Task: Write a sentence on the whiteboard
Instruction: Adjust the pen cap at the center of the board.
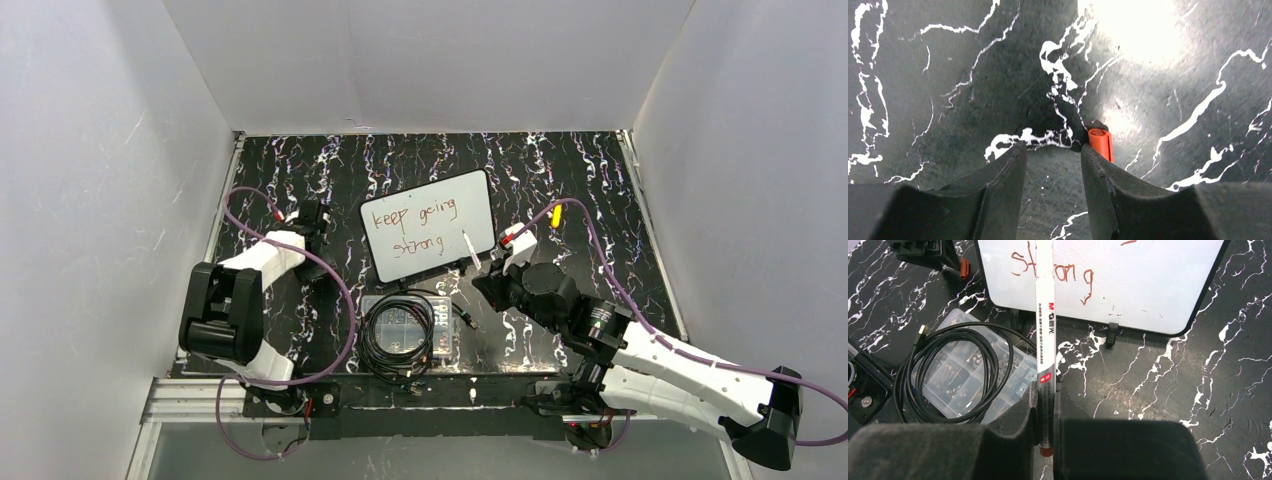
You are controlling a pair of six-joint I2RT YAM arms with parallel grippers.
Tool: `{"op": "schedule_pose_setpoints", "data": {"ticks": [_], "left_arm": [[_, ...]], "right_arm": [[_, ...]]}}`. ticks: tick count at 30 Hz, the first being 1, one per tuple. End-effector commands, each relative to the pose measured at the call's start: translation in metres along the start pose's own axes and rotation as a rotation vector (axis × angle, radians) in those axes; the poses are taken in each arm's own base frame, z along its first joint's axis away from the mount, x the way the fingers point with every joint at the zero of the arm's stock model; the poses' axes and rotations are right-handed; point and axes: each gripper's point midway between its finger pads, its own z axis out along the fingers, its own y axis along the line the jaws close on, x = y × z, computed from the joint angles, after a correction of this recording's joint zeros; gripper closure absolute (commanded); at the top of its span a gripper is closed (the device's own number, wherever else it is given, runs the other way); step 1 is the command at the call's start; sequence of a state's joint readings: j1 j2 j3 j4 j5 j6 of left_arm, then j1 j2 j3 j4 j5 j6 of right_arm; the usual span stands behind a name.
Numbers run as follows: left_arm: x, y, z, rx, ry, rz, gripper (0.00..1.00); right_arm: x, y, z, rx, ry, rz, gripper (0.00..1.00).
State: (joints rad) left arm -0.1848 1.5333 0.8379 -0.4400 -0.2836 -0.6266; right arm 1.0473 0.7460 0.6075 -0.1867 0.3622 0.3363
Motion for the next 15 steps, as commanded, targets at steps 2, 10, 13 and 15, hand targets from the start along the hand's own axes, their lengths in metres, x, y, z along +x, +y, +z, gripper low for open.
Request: {"op": "schedule_pose_setpoints", "data": {"ticks": [2, 10, 13, 15], "left_arm": [[-0.007, 0.014, 0.013, -0.078, 0.003, 0.011, 0.58], [-0.017, -0.005, 0.0, 0.033, -0.007, -0.036, 0.59], [-0.016, -0.011, -0.009, 0.083, -0.007, -0.069, 0.58], [-0.014, -0.015, -0.012, 0.107, -0.003, -0.086, 0.58]], "right_arm": [[-0.016, -0.004, -0.006, 0.027, -0.041, -0.002, 0.99], [-0.014, -0.006, -0.006, 0.034, -0.036, -0.003, 0.99], [-0.014, -0.004, -0.005, 0.025, -0.037, -0.001, 0.99], [-0.014, -0.003, -0.005, 0.019, -0.037, 0.0, 0.99]]}}
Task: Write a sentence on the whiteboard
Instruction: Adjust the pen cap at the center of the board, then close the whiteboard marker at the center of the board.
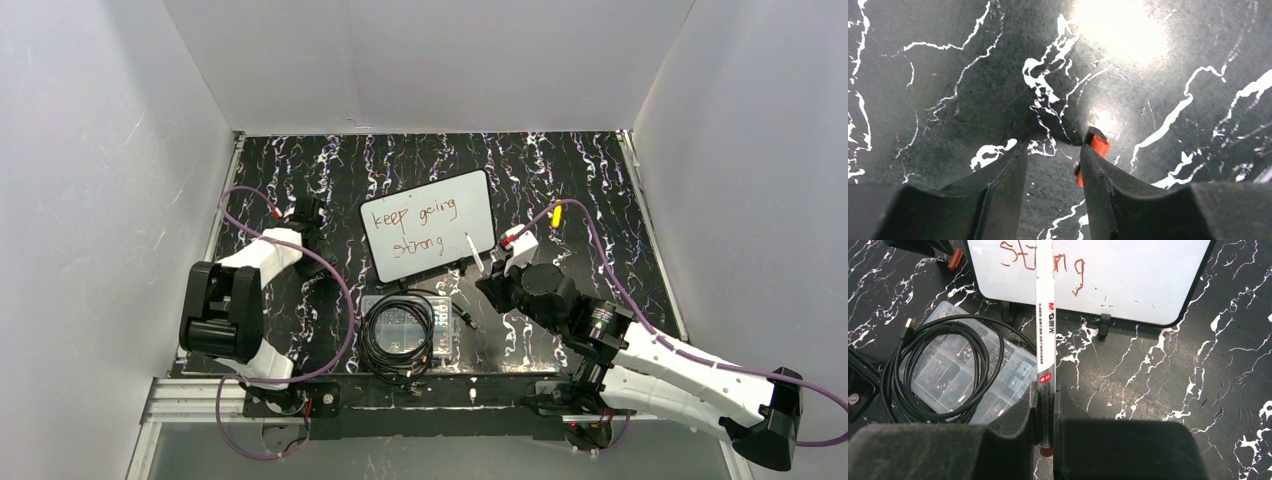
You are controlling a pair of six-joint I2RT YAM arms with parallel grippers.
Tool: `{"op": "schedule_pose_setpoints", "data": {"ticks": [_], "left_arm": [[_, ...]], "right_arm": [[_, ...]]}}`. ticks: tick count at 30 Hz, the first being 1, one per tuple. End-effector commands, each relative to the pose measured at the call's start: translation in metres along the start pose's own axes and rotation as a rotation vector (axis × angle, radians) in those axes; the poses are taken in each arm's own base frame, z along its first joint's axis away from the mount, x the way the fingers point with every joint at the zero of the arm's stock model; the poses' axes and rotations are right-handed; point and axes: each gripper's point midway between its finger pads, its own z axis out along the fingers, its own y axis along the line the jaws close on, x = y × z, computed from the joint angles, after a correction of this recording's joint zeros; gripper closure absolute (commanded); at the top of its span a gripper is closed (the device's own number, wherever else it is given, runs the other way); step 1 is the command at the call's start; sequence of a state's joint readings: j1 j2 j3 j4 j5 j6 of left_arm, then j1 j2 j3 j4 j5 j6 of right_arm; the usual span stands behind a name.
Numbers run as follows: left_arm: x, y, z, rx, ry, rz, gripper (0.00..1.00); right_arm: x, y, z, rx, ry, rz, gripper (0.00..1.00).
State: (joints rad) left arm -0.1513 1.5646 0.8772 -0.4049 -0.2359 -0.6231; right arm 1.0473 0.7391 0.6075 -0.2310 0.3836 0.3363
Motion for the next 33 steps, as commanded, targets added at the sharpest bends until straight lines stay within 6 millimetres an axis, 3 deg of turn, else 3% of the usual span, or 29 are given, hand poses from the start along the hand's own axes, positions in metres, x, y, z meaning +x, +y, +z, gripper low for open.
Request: {"op": "schedule_pose_setpoints", "data": {"ticks": [1, 8, 13, 19, 22, 28, 33], "left_arm": [[0.002, -0.006, -0.016, 0.065, 0.001, -0.054, 0.58], [0.002, -0.012, -0.018, 0.107, -0.019, -0.058, 0.59], [0.012, -0.023, -0.01, 0.135, 0.045, 0.016, 0.56], [0.014, -0.023, -0.002, 0.084, 0.082, 0.102, 0.57], [0.016, -0.021, 0.001, 0.059, 0.096, 0.135, 0.69], [0.026, -0.013, 0.006, 0.016, 0.13, 0.141, 0.78], [0.032, -0.012, 0.003, 0.042, 0.118, 0.109, 1.0]], "right_arm": [[-0.02, 0.004, -0.002, -0.013, -0.061, 0.012, 0.99], [-0.019, 0.004, -0.003, -0.015, -0.059, 0.013, 0.99], [-0.018, 0.003, -0.004, -0.016, -0.062, 0.016, 0.99], [-0.017, 0.001, -0.005, -0.007, -0.058, 0.014, 0.99], [-0.017, 0.0, -0.005, -0.002, -0.062, 0.016, 0.99], [-0.017, 0.001, -0.005, -0.004, -0.057, 0.016, 0.99], [-0.015, 0.002, -0.005, -0.01, -0.049, 0.01, 0.99]]}}
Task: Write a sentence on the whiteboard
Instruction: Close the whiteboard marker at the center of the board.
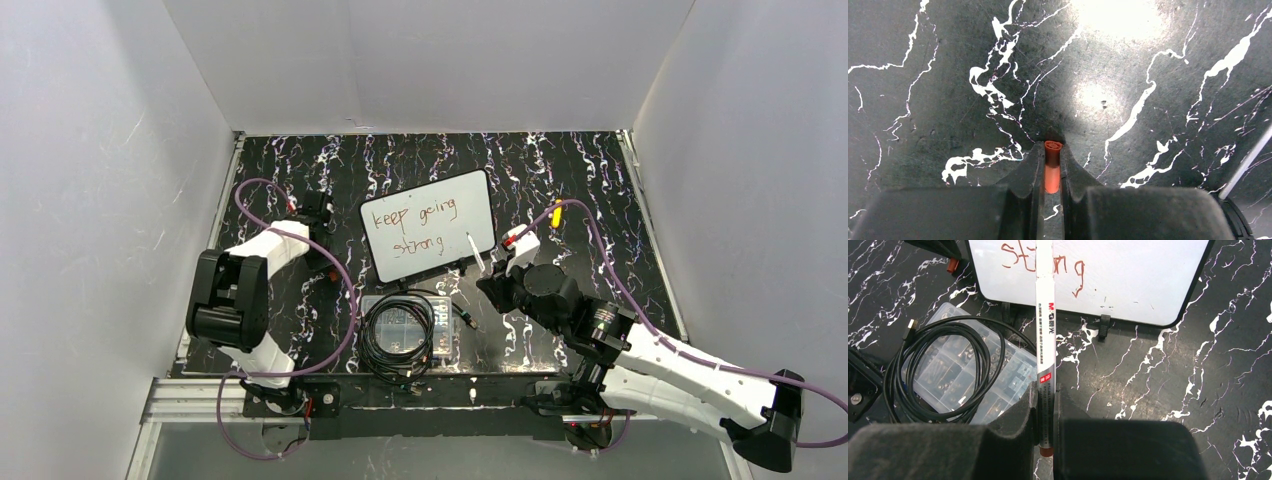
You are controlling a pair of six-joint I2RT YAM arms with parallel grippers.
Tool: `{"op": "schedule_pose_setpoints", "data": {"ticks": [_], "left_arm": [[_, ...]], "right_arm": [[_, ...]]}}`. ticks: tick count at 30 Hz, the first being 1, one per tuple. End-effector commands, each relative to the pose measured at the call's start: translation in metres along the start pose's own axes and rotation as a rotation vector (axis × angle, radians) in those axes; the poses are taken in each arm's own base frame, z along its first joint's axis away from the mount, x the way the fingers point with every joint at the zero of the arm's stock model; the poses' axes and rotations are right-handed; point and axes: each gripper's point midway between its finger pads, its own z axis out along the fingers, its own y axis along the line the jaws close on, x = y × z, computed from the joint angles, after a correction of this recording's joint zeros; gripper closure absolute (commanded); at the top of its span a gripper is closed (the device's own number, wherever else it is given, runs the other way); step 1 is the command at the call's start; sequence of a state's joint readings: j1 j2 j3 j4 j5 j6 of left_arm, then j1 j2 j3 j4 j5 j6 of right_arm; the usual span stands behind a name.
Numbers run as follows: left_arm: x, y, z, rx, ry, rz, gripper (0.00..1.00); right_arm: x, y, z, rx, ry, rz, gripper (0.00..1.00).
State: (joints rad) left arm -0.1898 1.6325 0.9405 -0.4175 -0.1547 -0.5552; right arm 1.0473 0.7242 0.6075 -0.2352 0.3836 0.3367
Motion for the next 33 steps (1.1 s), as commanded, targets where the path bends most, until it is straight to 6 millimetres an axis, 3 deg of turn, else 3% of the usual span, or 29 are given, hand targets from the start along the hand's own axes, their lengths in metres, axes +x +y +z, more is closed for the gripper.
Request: {"op": "schedule_pose_setpoints", "data": {"ticks": [1, 4, 10, 15, 19, 27, 33], "left_arm": [[0.027, 0.011, 0.0, -0.012, 0.047, -0.016, 1.0], [0.026, 0.004, -0.015, 0.071, -0.02, -0.075, 1.0], [0.022, -0.03, -0.085, 0.404, -0.165, -0.21, 1.0], [0.027, -0.056, -0.148, 0.639, -0.246, -0.26, 1.0], [0.035, -0.068, -0.183, 0.789, -0.265, -0.321, 1.0], [0.055, -0.098, -0.213, 0.979, -0.186, -0.331, 1.0], [0.065, -0.11, -0.22, 1.038, -0.151, -0.312, 1.0]], "right_arm": [[-0.012, 0.004, -0.002, -0.015, -0.034, 0.003, 0.99], [-0.009, 0.011, -0.001, -0.05, -0.005, -0.005, 0.99], [0.001, 0.025, 0.002, -0.109, 0.057, 0.02, 0.99], [0.011, 0.053, 0.009, -0.228, 0.107, 0.096, 0.99], [0.013, 0.08, 0.013, -0.325, 0.118, 0.179, 0.99], [0.022, 0.125, 0.015, -0.393, 0.125, 0.216, 0.99], [0.031, 0.147, 0.02, -0.394, 0.145, 0.21, 0.99]]}}
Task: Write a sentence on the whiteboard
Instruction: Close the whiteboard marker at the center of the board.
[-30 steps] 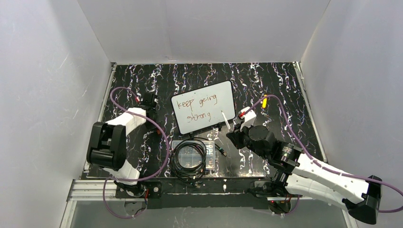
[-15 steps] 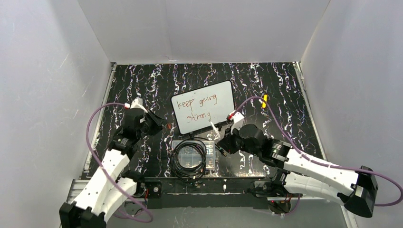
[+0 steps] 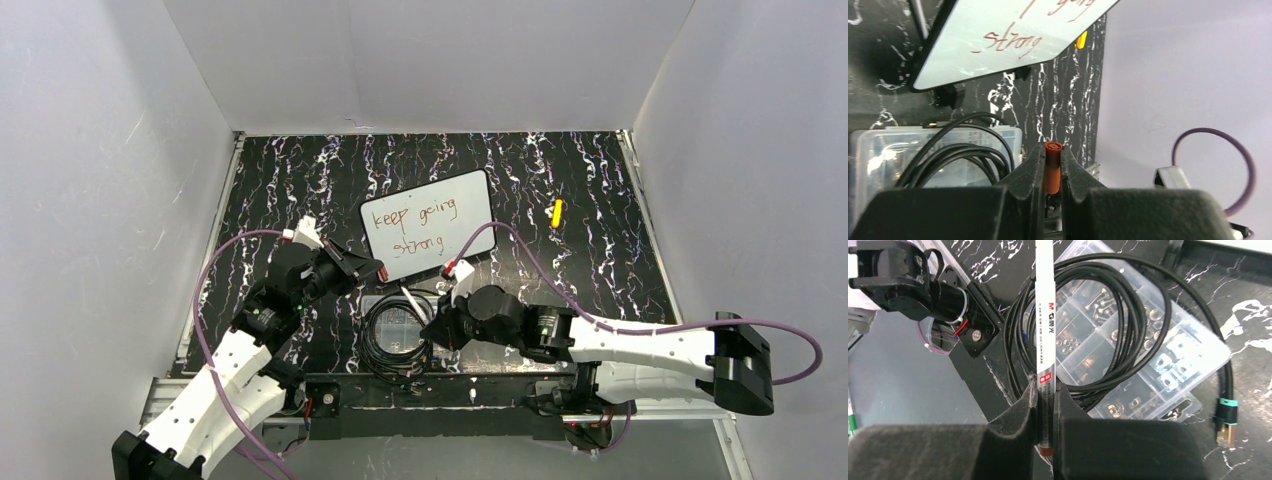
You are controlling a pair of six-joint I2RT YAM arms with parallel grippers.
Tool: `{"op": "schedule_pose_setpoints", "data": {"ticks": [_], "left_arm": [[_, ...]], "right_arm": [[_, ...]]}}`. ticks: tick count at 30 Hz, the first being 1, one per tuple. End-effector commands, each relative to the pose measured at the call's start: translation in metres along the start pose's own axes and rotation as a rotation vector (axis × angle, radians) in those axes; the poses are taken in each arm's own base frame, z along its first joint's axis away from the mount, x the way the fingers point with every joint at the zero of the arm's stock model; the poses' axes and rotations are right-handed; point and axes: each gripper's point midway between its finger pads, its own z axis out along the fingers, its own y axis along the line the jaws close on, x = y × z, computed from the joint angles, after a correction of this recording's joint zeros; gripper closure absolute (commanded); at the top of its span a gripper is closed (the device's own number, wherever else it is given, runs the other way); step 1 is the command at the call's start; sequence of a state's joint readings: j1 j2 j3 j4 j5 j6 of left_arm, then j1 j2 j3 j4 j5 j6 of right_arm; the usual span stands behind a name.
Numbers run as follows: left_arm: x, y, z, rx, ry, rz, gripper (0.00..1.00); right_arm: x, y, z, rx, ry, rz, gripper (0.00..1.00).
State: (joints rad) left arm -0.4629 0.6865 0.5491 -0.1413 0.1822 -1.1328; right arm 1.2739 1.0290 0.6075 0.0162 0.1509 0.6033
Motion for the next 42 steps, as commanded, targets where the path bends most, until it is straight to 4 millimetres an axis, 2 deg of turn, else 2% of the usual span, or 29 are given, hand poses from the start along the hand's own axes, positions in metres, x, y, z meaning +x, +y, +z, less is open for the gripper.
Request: {"op": "schedule_pose_setpoints", "data": {"ticks": [1, 12, 42], "left_arm": [[0.008, -0.016, 0.0, 0.075, 0.031, -0.022, 1.0], [0.016, -0.012, 0.001, 0.075, 0.044, -0.025, 1.0], [0.021, -0.016, 0.0, 0.097, 0.058, -0.039, 1.0]], "right_arm": [[-0.024, 0.024, 0.009, -0.034, -0.086, 0.032, 0.99], [-0.023, 0.034, 0.015, -0.041, -0.084, 0.022, 0.99], [-0.021, 0.029, 0.018, -0.01, -0.077, 0.026, 0.99]]}}
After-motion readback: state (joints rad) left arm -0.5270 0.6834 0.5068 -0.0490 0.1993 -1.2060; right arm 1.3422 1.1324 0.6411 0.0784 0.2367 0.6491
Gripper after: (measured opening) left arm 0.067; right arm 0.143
